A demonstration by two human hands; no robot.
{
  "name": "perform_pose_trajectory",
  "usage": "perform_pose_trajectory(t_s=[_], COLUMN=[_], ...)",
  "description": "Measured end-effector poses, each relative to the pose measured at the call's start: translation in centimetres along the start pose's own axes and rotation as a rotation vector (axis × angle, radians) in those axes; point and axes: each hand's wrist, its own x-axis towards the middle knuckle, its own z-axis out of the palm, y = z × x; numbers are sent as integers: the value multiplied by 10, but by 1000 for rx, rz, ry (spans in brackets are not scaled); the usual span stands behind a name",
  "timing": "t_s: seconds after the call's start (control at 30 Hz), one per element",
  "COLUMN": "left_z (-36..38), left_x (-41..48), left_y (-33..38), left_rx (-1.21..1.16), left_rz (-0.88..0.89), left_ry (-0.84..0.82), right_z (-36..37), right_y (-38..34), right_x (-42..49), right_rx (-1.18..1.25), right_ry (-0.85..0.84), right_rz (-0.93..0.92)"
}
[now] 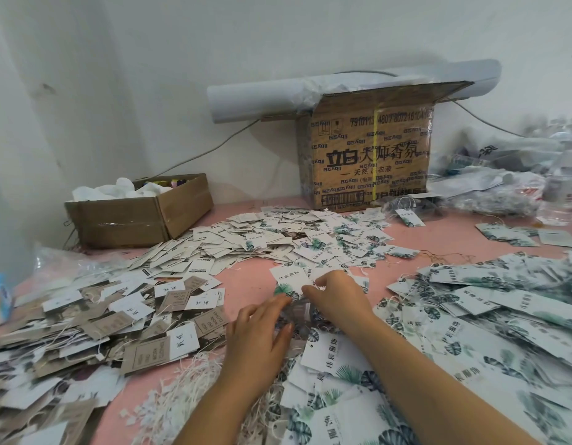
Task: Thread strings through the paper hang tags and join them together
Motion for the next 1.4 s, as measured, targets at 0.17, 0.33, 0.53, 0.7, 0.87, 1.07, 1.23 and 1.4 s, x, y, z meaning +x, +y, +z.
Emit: perform_pose_trajectory(t_s=[0.17, 0.33, 0.53, 0.7, 0.87, 1.07, 1.23, 1.4], left_z=[0, -1, -2, -3, -5, -6, -13, -18], left_x=[0, 0, -1, -2, -3, -3, -4, 1], left_y=[0, 1, 2, 3, 6, 9, 16, 14], left_rx=[-5, -17, -36, -67, -119, -164, -561, -955], left_rz=[1, 7, 1, 1, -2, 1, -99, -255], left_ry=[-8, -9, -14, -18, -14, 6, 124, 226], right_z=[2, 0, -2, -8, -13, -14, -21, -22], right_y=[0, 0, -1, 0, -4, -5, -8, -11], right_x=[2, 3, 2, 5, 1, -2, -4, -11], right_rx=[27, 38, 116, 495, 615, 547, 586, 518], right_ry=[13, 34, 82, -45, -207, -239, -342, -579], right_rz=[-14, -30, -80, 30, 128, 68, -32, -56])
